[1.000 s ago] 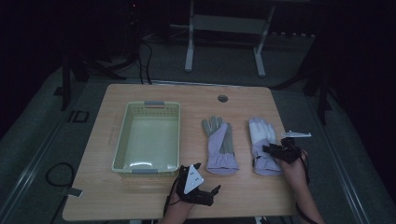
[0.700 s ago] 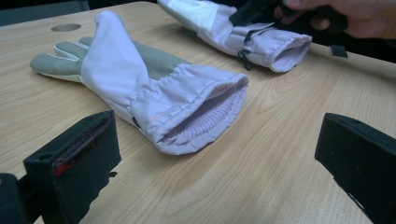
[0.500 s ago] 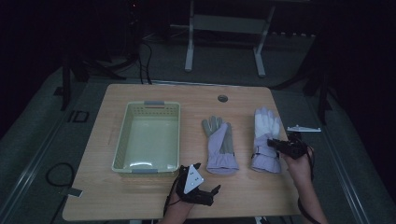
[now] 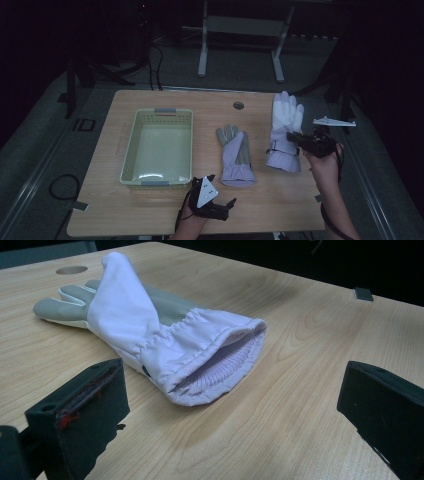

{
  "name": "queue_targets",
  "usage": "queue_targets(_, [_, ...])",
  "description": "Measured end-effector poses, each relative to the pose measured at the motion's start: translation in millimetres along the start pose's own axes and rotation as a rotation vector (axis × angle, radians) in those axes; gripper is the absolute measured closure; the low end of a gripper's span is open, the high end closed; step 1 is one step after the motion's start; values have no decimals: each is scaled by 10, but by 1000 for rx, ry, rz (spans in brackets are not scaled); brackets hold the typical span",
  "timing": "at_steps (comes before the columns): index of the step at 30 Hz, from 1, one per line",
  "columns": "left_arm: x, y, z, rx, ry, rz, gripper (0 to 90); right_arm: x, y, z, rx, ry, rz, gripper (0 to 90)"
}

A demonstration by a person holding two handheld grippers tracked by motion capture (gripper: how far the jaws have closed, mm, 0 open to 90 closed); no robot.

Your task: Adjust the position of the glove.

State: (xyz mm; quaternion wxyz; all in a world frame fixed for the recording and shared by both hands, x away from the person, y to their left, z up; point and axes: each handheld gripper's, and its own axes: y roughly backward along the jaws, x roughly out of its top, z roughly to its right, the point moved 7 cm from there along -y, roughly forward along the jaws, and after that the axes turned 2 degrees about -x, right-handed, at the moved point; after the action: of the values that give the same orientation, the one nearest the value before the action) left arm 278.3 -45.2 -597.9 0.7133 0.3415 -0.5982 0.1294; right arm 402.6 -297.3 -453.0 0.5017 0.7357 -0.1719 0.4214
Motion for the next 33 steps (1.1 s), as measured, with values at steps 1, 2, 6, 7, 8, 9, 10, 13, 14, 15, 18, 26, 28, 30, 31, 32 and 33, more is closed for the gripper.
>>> queue_targets(1, [0,0,0,1,-2,-1,2,28,-2,-49,8,4,0,803])
queue_targets(2, [0,0,0,1,-4,0,2,53,-7,-98,14,5,4,803])
queue_targets(6, [0,0,1,0,-5,-1,2,116,-65,-303,35,13,6,803])
queue_targets(7, [0,0,2,0,-3,0,2,124,-85,-354,41,13,7,803])
queue_targets(8, [0,0,3,0,-3,0,2,128,-107,-411,52,14,6,803])
queue_targets(9, [0,0,3,-1,-2,1,2,127,-133,-468,64,18,3,803])
queue_targets(10, [0,0,3,-1,-3,0,2,123,-160,-520,73,21,-1,803])
queue_targets(13, [1,0,4,-1,-4,1,2,107,-245,-670,111,24,-10,803])
queue_targets(14, [1,1,3,-1,-5,1,2,102,-272,-711,117,26,-12,803])
queue_targets(15, [1,1,3,-1,-5,1,2,95,-300,-753,125,27,-20,803])
queue_targets(18, [1,2,1,-1,-5,0,2,72,-375,-865,140,25,-34,802])
queue_targets(26, [-1,3,3,-3,-3,-1,2,-101,-654,-1081,170,37,-97,801])
queue_targets(28, [-1,3,3,-4,-1,-1,2,-160,-730,-1092,164,41,-114,801])
queue_targets(30, [-1,3,2,-4,-1,-1,2,-224,-811,-1080,144,44,-136,801])
queue_targets(31, [-1,3,2,-4,-1,-1,2,-258,-855,-1071,139,52,-150,801])
queue_targets(32, [-1,3,2,-4,-2,-2,2,-295,-901,-1052,134,48,-164,801])
queue_targets(33, [-1,3,2,-4,-3,-2,2,-333,-949,-1027,130,40,-183,801])
